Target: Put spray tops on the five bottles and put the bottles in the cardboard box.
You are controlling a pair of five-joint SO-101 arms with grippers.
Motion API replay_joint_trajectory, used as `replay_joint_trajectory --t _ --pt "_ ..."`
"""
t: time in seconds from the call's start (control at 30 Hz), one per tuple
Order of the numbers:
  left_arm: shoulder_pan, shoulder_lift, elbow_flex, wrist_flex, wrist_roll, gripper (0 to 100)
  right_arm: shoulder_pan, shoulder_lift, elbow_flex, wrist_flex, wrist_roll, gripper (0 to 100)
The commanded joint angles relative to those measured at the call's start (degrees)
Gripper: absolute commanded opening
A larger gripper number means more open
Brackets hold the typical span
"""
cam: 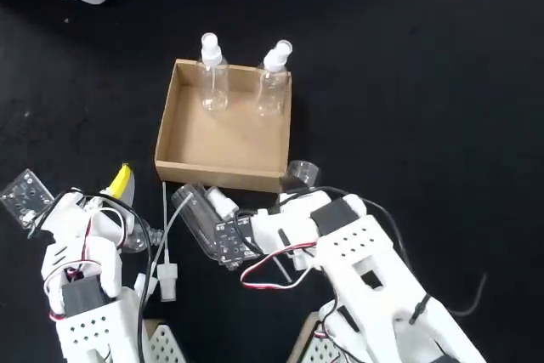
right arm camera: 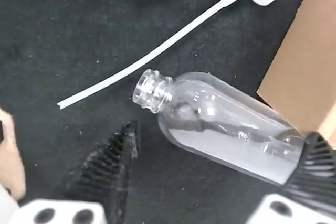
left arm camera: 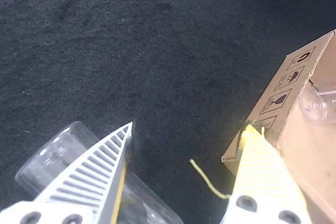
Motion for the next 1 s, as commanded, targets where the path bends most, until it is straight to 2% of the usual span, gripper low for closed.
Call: replay_joint_trajectory --t 0.0,0.23,0.33,0.5,0.77,0.97 --pt "0.0 -0.5 1.4 0.2 -0.4 30 2.9 -0.3 -2.9 1.2 0.2 39.2" --pt "0.0 -0.5 1.4 0.2 -0.4 30 3.1 -0.4 -10.9 5.0 -4.5 39.5" --pt "0.0 -0.5 1.4 0.2 -0.4 30 3.1 -0.4 -12.3 5.2 -4.7 39.3" --pt "0.0 -0.5 1.4 0.2 -0.4 30 3.1 -0.4 -14.9 12.3 -4.3 39.5" --pt "0.0 -0.5 1.4 0.2 -0.4 30 3.1 0.0 -14.3 17.5 3.1 39.6" --pt "0.0 -0.5 1.4 0.2 -0.4 30 3.1 0.0 -9.4 12.8 6.6 39.3"
